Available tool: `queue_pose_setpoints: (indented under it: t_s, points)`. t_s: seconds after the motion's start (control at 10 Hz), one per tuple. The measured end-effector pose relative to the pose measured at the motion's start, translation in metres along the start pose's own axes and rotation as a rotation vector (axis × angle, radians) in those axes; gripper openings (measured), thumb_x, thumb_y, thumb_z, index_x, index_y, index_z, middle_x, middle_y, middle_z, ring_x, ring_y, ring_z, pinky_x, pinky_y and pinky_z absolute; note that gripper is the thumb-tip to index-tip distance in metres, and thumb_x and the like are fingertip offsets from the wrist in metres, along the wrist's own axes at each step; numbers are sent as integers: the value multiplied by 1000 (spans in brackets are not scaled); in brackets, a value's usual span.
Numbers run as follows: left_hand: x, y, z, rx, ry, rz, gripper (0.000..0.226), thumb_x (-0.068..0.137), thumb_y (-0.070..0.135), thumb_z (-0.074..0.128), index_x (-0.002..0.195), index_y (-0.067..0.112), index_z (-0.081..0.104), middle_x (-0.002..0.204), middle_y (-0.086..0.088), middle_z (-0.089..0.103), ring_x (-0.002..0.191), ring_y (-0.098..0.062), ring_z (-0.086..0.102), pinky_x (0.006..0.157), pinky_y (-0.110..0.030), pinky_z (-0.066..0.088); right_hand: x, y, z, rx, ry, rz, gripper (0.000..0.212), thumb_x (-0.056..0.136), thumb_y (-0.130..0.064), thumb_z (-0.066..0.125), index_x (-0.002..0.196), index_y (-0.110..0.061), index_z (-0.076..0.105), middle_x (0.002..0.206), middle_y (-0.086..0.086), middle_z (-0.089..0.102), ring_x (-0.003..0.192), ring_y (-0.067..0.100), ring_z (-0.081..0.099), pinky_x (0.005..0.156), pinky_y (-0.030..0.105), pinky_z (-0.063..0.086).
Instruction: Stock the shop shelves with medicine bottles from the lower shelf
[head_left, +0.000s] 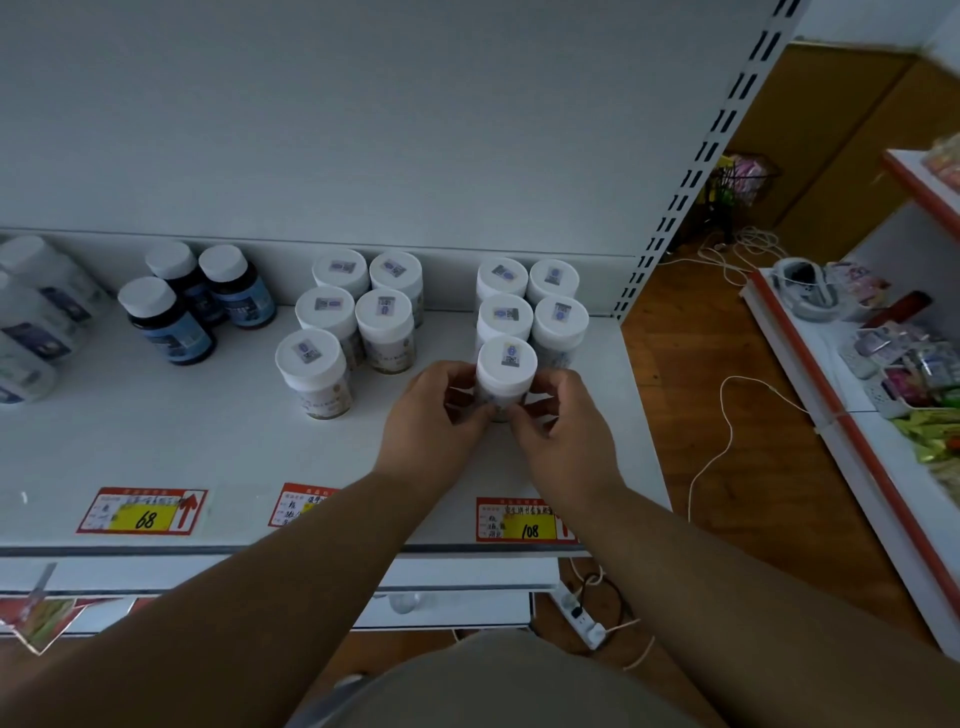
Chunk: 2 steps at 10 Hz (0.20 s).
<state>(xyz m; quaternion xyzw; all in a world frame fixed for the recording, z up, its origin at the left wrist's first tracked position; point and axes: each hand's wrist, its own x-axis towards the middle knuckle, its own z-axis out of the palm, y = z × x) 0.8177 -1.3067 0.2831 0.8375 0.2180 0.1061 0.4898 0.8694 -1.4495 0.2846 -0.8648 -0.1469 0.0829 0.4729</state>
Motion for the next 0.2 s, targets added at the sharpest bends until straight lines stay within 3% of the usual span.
queue_pose_setpoints:
  t_s: [0.1, 0.2]
  points:
    - [0, -2, -5, -12, -11, -13, 39, 80, 33, 79, 112, 29, 59, 104, 12, 65, 90, -2, 63, 81, -24, 52, -5, -5, 1, -13, 21, 6, 33, 90, -36, 68, 115, -34, 46, 107, -14, 58, 95, 4, 58, 79, 20, 46]
    - [-15, -7, -19, -26, -23, 18, 39, 82, 31, 77, 113, 33, 55, 105, 16, 62, 91, -3, 60, 80, -17, 49, -16, -14, 4, -47, 138, 18, 34, 91, -34, 68, 118, -29, 49, 112, -9, 56, 97, 7, 56, 78, 21, 46]
